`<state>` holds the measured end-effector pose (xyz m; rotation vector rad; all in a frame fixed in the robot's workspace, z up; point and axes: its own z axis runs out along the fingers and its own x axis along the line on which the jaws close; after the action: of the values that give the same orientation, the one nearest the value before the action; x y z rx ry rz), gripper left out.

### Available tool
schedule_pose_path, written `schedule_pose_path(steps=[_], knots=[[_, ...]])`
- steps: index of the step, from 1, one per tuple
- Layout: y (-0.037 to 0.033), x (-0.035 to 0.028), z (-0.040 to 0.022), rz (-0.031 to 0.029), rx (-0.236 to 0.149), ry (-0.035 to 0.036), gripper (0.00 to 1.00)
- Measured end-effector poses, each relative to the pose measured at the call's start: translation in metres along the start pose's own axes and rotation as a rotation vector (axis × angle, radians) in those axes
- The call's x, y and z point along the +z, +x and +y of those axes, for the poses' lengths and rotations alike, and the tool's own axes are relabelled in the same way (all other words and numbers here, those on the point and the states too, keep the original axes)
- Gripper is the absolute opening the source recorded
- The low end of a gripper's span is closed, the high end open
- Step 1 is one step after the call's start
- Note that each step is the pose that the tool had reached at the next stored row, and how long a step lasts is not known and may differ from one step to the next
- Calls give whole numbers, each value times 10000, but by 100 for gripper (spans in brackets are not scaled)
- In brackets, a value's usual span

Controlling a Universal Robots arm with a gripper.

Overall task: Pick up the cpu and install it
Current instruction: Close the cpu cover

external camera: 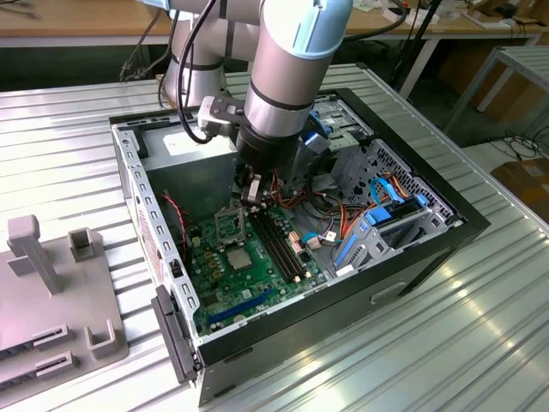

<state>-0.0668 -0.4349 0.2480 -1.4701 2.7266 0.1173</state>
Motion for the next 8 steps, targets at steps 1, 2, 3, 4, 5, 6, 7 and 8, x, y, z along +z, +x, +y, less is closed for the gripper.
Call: schedule_pose_path(steps=[1,2,3,4,5,6,7,8], knots=[[0,-3,1,1,-15,-1,11],[1,-6,2,3,-37,-2,11],[1,-10,3,5,-58,-4,11],[1,-13,4,6,-87,-6,11],[2,-15,4,7,-107,-7,11],[2,-17,5,9,-137,-9,11],[2,-19,6,10,-163,-11,11],[2,-22,6,12,-200,-14,11]])
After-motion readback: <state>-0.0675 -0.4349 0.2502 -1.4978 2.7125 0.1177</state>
